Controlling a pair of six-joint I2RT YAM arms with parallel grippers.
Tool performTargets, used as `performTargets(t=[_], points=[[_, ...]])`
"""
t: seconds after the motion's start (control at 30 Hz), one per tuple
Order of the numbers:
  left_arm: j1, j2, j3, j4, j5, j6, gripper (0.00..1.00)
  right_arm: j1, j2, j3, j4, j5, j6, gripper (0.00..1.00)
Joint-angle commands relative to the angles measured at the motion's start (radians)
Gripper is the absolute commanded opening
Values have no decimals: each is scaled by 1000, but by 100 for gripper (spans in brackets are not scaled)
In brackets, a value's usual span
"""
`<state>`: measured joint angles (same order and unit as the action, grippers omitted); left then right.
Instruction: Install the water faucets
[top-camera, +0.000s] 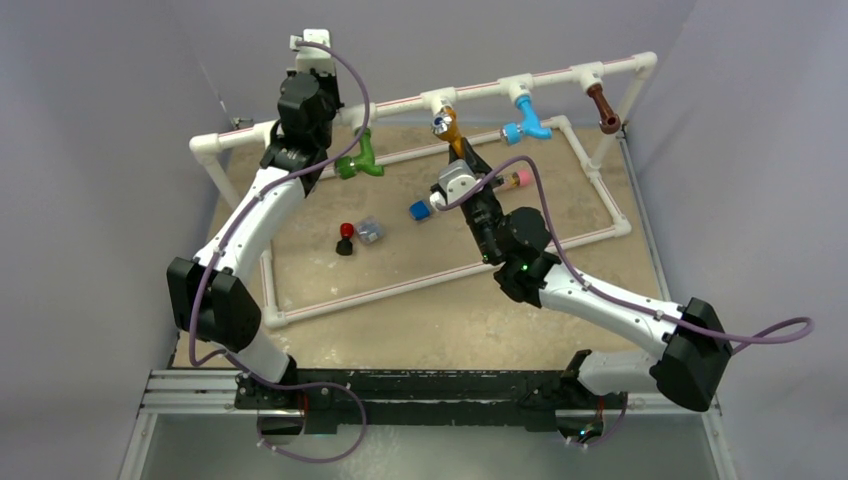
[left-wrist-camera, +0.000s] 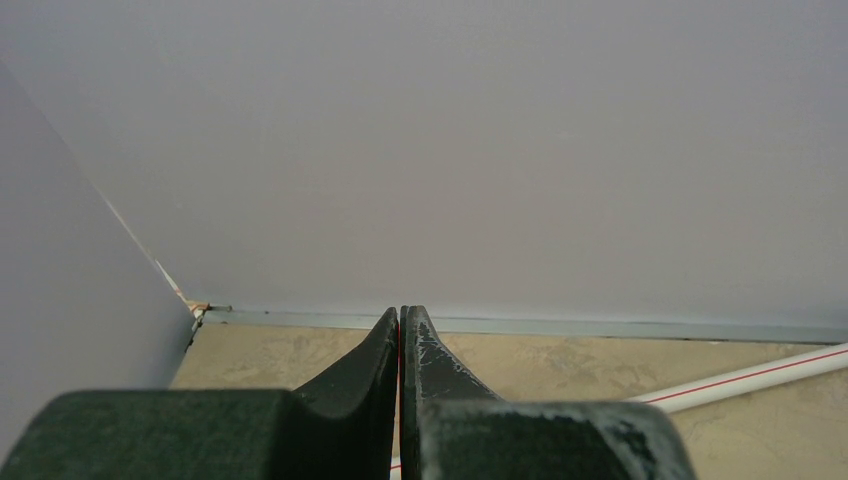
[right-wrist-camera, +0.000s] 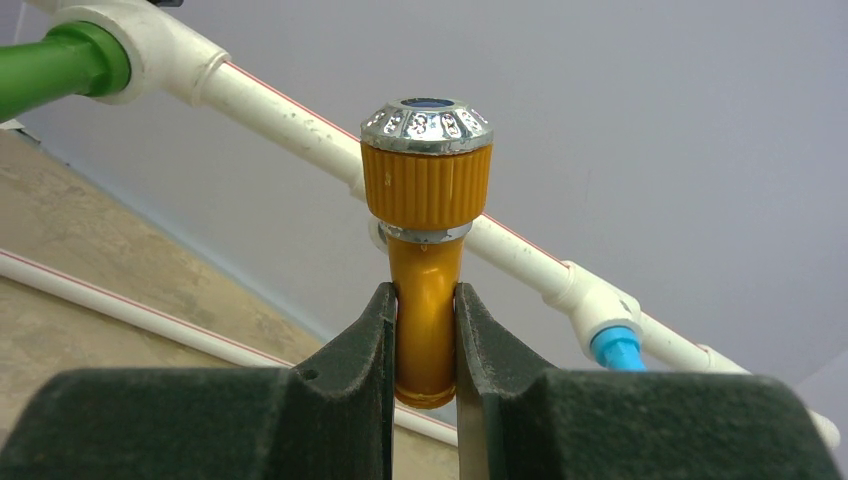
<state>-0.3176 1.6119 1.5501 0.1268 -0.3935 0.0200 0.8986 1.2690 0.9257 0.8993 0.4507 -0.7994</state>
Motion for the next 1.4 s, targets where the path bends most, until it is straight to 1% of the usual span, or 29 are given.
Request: performTargets(t=[0.0, 0.5, 0.6, 0.8, 1.37], points=[[-8, 29, -36, -125, 7, 9, 0, 5, -12, 35, 29, -20, 35, 0], [-8, 34, -36, -125, 10, 16, 0, 16, -40, -21, 37, 27, 49, 0], [-7, 34, -36, -125, 10, 17, 0, 15, -41, -40, 60, 35, 48, 0], [-8, 37, -36, -125, 10, 20, 0, 16, -35, -43, 80, 54, 53, 0], [-8, 43, -35, -125, 14, 23, 0, 16, -18, -12, 98, 36, 48, 0]])
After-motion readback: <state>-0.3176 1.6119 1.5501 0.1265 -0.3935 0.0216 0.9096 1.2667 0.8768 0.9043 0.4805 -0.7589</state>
